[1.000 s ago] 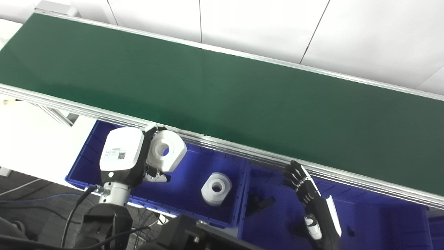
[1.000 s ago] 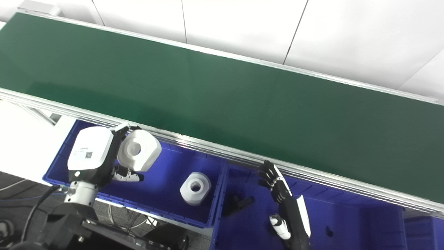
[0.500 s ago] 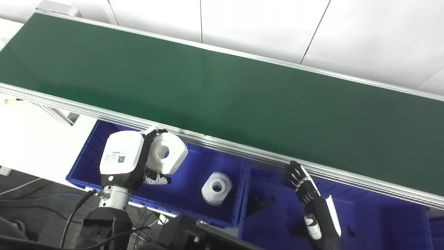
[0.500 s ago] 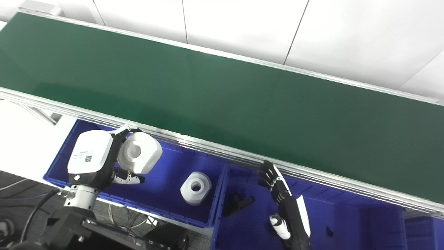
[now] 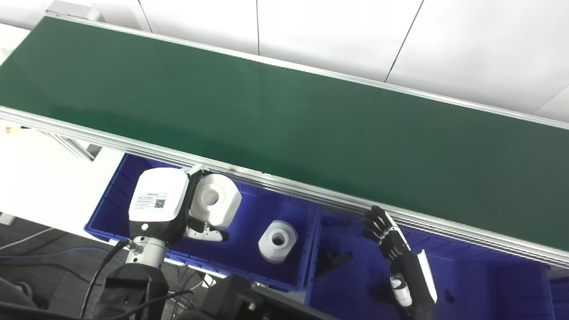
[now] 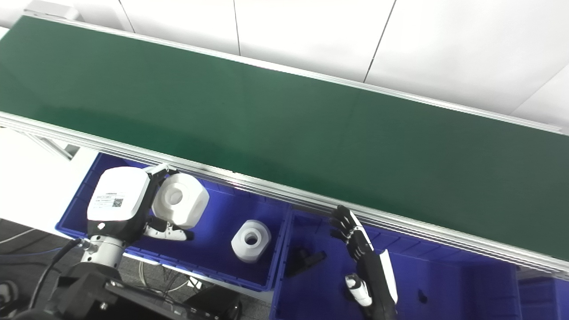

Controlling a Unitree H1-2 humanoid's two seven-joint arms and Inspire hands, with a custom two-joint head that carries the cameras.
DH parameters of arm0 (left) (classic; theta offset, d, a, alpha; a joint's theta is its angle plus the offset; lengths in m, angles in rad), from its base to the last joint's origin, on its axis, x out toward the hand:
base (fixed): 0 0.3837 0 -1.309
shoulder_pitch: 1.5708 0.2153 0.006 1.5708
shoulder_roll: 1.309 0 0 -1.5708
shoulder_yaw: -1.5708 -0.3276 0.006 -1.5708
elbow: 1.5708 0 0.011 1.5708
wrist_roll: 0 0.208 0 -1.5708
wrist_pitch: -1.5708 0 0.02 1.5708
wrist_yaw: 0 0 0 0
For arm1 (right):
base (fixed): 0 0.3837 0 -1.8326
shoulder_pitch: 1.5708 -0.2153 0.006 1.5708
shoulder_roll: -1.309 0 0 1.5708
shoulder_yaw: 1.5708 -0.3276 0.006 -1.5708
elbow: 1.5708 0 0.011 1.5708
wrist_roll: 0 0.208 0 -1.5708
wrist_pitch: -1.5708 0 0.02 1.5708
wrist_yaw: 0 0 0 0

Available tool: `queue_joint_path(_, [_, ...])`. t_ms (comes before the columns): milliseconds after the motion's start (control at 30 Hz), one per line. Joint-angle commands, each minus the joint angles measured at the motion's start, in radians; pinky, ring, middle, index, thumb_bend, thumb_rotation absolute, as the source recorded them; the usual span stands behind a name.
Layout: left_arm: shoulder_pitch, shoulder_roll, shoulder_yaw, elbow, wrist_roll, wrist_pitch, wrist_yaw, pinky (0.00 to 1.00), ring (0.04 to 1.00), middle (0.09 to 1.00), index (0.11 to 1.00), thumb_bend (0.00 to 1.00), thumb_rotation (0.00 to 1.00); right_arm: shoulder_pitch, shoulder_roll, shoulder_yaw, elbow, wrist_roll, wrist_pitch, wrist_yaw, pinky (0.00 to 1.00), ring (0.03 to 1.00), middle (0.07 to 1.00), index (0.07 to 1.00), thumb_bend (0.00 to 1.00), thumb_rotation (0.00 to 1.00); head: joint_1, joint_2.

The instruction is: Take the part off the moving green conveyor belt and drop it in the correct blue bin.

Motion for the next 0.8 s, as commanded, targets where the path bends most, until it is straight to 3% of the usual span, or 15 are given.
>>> queue_joint_path(0, [0.014,0.018,-0.001,-0.033,0.009,-0.001,0.009,0.66,0.719,0.736,0.708,1.00,0.53,0.001,0.005,-0.002,-0.034,0.010,-0.001,0.007,0.80,0.857,0.889,0.918,0.89,0.95,-0.003,0.000])
queue_joint_path(200, [0.014,0.019,-0.001,-0.041,-0.002,0.001,-0.017,0.77,0.788,0.796,0.749,1.00,0.58,-0.001,0.006,-0.002,-0.029,0.005,-0.006,0.005,0.79,0.855,0.887,0.916,0.89,0.95,-0.005,-0.002])
queue_joint_path(567, [0.012,0.028,-0.007,-0.042,-0.015,0.000,-0.021,0.80,0.808,0.813,0.776,1.00,0.60,-0.003,0.005,-0.001,-0.024,0.004,-0.006,0.007,0.79,0.856,0.889,0.915,0.89,0.95,-0.005,-0.003])
queue_joint_path(700, [0.017,0.035,-0.014,-0.047,-0.062,-0.025,0.008,0.78,0.803,0.808,0.778,1.00,0.59,0.000,0.004,0.000,-0.023,0.010,-0.010,0.009,0.80,0.860,0.891,0.917,0.89,0.94,-0.024,-0.013])
queue_joint_path(767, [0.023,0.042,-0.024,-0.050,-0.117,-0.057,0.038,0.78,0.805,0.815,0.793,1.00,0.62,0.005,0.004,0.001,-0.027,0.008,-0.010,0.009,0.80,0.860,0.892,0.919,0.88,0.94,-0.058,-0.023])
